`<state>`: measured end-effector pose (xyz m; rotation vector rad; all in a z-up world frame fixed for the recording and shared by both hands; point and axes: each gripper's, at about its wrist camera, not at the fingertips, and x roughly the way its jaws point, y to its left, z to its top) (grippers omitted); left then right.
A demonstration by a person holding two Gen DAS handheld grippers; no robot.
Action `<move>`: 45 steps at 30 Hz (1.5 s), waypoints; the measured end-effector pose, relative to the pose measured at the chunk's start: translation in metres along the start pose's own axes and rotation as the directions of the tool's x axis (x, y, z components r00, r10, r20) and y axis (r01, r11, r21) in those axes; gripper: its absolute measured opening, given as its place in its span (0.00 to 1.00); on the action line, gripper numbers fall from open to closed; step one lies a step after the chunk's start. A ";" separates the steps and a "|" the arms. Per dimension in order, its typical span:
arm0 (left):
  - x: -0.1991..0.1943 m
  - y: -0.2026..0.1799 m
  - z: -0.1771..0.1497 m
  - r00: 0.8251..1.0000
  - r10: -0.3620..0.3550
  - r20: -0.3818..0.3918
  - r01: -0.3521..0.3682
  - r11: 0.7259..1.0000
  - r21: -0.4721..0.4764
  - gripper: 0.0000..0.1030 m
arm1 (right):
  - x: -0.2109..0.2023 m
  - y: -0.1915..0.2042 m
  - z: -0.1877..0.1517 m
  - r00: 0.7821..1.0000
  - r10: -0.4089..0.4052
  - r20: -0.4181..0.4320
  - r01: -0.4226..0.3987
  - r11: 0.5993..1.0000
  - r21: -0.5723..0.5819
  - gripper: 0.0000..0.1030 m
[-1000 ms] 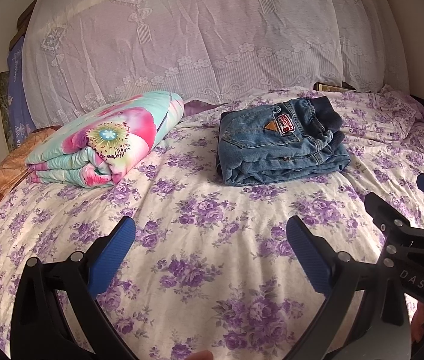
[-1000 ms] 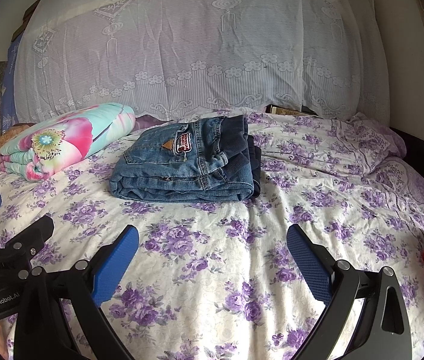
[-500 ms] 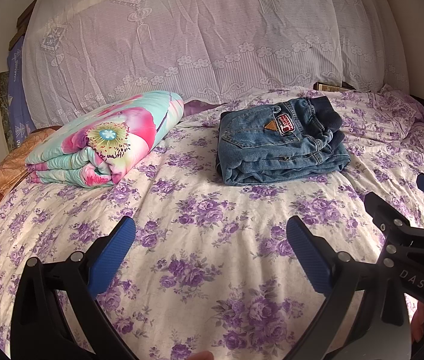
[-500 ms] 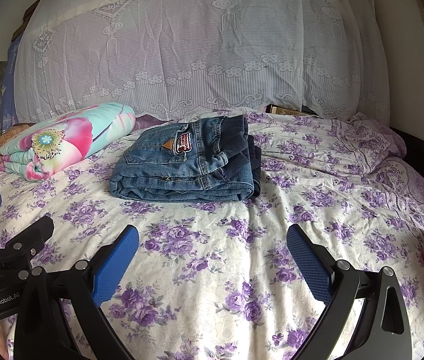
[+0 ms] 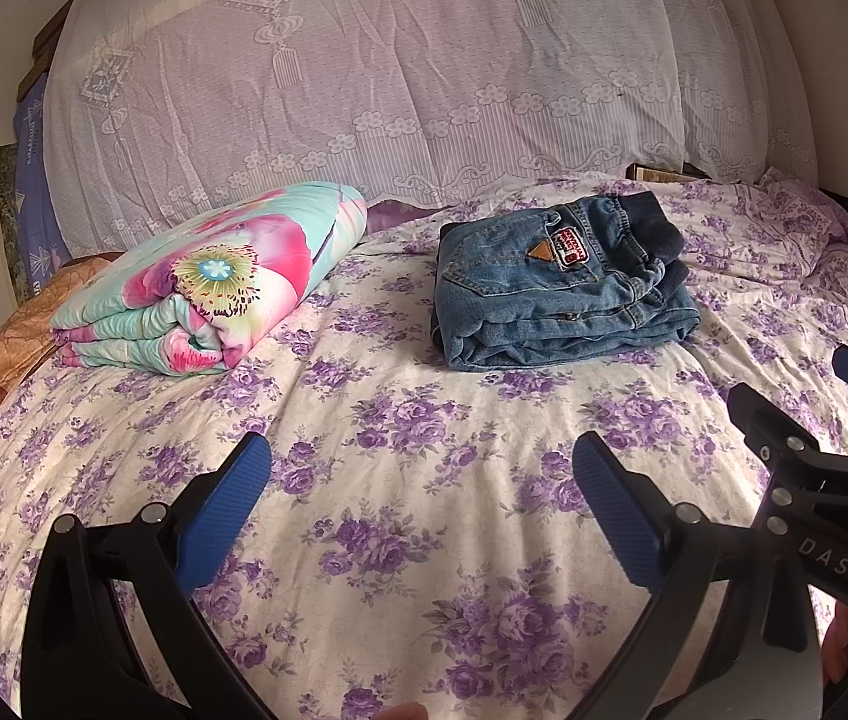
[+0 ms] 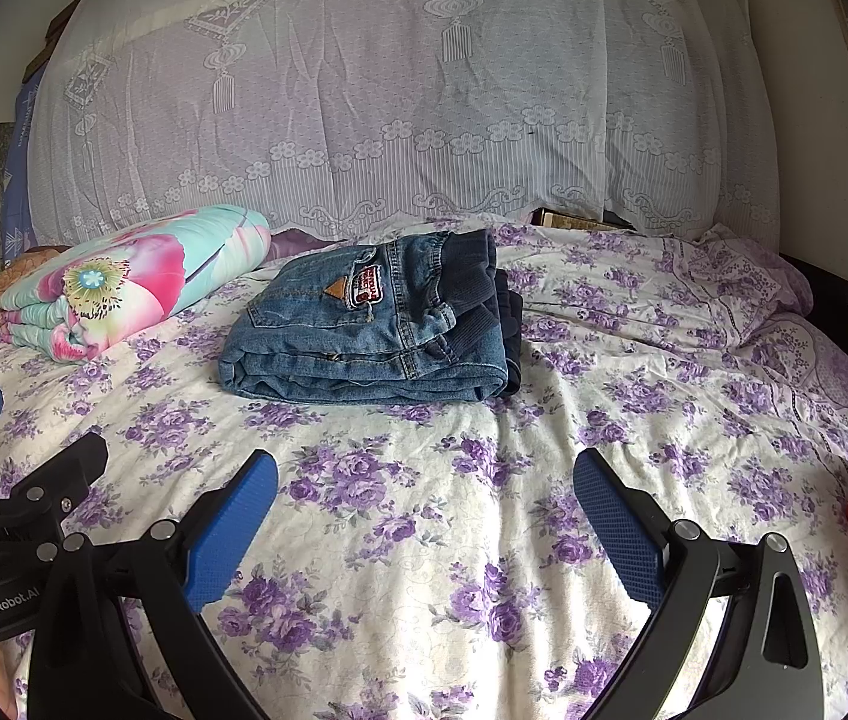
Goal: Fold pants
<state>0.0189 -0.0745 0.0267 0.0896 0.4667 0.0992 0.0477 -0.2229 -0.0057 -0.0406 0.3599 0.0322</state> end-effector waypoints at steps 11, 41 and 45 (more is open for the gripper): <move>0.000 0.000 0.000 1.000 0.000 -0.001 0.000 1.000 0.000 0.95 | 0.000 0.000 0.000 1.000 0.001 -0.001 -0.001 1.000 0.000 0.97; 0.000 -0.004 -0.001 1.000 -0.003 -0.002 0.004 1.000 0.014 0.95 | 0.001 0.000 0.000 1.000 0.000 -0.002 0.000 1.000 -0.002 0.96; 0.000 -0.006 -0.002 1.000 -0.002 0.003 0.002 1.000 0.020 0.95 | 0.001 -0.001 -0.001 1.000 0.002 -0.002 -0.002 1.000 0.000 0.97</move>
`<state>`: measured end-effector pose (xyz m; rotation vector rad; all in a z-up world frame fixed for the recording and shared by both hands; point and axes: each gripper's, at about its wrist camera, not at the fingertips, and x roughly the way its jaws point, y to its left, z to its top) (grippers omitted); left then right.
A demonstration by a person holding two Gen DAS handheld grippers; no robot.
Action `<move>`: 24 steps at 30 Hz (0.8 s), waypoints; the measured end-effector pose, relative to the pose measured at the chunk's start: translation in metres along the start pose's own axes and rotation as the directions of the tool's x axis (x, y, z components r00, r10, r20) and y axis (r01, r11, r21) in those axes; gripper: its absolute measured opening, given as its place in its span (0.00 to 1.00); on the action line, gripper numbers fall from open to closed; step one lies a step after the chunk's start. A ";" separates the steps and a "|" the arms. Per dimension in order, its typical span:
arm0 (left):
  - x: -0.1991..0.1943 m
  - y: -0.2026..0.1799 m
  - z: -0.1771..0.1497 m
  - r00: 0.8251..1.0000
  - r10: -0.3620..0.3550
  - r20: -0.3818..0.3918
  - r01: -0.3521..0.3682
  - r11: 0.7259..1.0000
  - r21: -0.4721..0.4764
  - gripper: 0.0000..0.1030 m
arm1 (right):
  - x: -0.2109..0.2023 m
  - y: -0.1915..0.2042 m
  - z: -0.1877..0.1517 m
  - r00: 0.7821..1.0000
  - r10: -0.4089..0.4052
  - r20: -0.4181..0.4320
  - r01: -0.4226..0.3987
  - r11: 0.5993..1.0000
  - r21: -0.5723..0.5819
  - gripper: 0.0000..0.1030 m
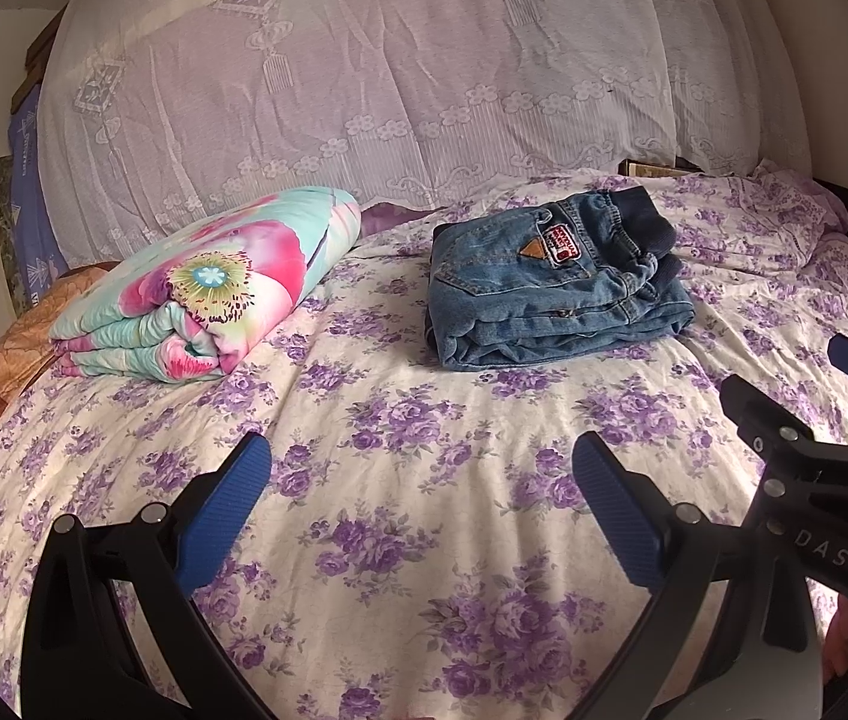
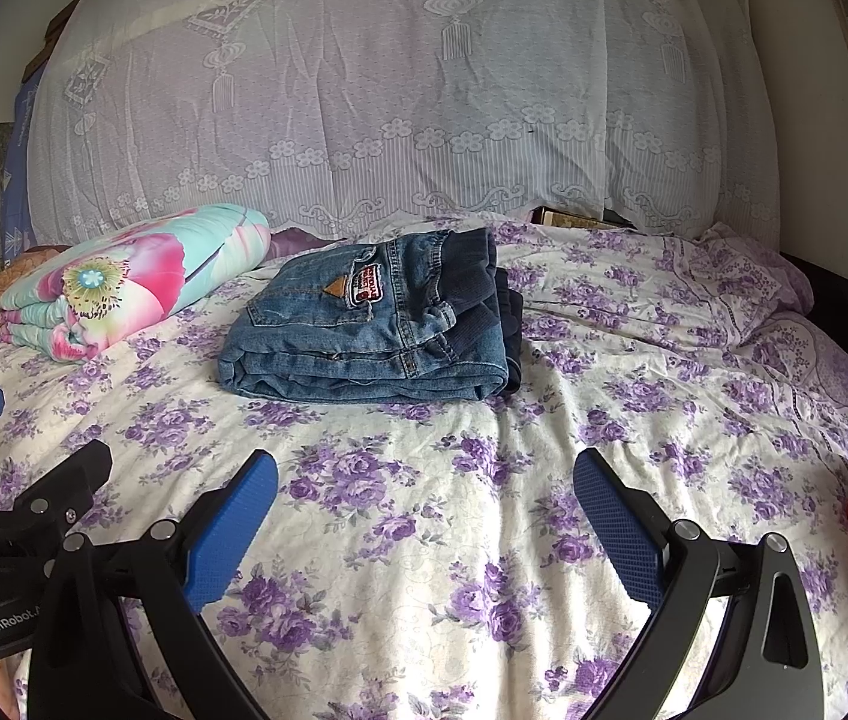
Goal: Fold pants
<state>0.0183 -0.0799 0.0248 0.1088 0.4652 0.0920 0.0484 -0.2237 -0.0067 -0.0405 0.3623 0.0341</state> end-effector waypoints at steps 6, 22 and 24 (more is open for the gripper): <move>0.000 0.000 0.000 1.000 -0.004 0.000 0.004 1.000 -0.001 0.95 | -0.001 0.000 0.000 1.000 0.001 0.001 -0.001 1.000 0.000 0.97; 0.004 0.007 0.002 0.999 -0.028 -0.022 0.027 0.999 -0.028 0.95 | 0.000 0.000 0.002 1.000 0.001 0.000 -0.001 1.000 -0.001 0.97; 0.006 0.009 0.002 0.999 -0.036 -0.033 0.035 0.999 -0.039 0.95 | 0.001 0.001 0.002 1.000 0.000 0.002 0.000 1.000 -0.005 0.97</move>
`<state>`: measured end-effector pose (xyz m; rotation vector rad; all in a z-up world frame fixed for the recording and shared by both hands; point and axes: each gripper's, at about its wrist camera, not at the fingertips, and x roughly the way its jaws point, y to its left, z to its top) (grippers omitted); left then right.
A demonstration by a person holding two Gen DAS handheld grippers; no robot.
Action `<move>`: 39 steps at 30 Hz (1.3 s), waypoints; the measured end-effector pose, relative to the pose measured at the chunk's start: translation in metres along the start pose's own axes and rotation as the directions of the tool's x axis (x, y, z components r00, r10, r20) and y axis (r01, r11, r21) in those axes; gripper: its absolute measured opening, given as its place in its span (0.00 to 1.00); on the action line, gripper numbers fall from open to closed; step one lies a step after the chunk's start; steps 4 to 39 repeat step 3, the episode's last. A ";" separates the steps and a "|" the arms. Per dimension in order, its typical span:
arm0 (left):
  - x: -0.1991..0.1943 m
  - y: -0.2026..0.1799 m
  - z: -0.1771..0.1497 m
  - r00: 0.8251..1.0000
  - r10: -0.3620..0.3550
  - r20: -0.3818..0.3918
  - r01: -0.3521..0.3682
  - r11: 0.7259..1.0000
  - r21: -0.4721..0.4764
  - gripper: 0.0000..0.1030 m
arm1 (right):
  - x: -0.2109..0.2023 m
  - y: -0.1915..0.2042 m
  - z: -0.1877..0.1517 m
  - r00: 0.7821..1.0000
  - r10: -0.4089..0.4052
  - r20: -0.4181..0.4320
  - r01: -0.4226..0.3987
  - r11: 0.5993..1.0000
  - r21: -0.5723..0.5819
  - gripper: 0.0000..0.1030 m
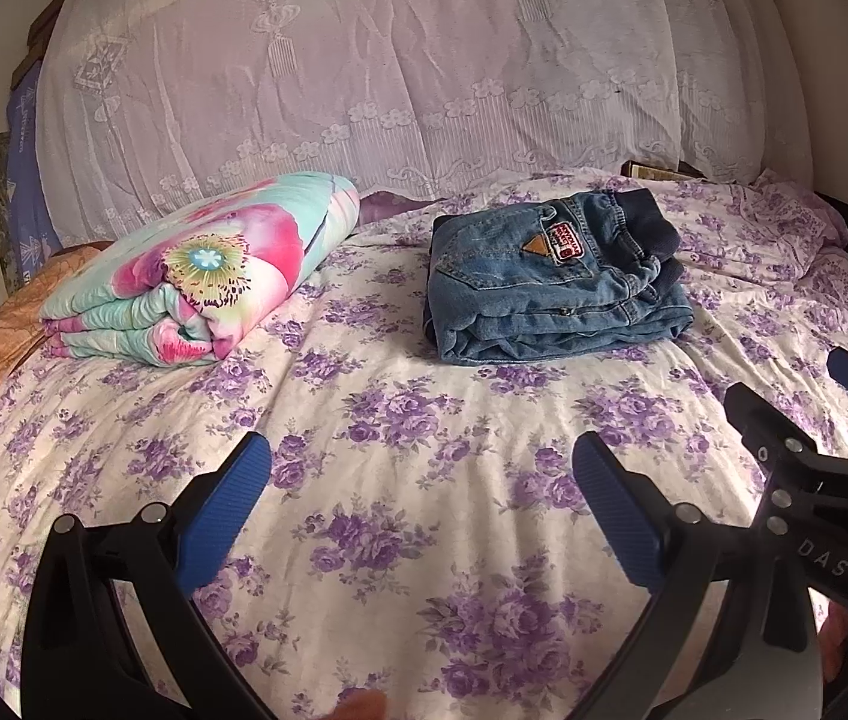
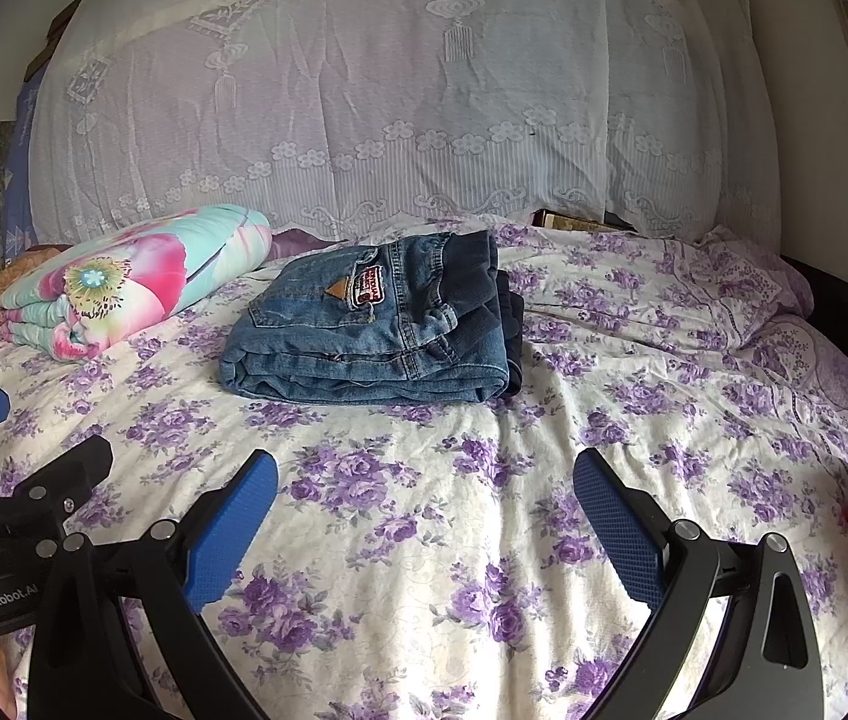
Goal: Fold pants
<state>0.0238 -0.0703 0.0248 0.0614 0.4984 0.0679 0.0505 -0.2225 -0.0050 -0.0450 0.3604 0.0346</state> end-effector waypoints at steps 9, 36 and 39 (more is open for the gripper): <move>0.002 0.002 0.000 1.000 0.004 -0.008 -0.004 1.000 -0.007 0.95 | 0.000 0.000 0.000 1.000 0.002 0.000 -0.002 1.000 0.000 0.97; 0.002 0.002 0.000 1.000 0.004 -0.008 -0.004 1.000 -0.007 0.95 | 0.000 0.000 0.000 1.000 0.002 0.000 -0.002 1.000 0.000 0.97; 0.002 0.002 0.000 1.000 0.004 -0.008 -0.004 1.000 -0.007 0.95 | 0.000 0.000 0.000 1.000 0.002 0.000 -0.002 1.000 0.000 0.97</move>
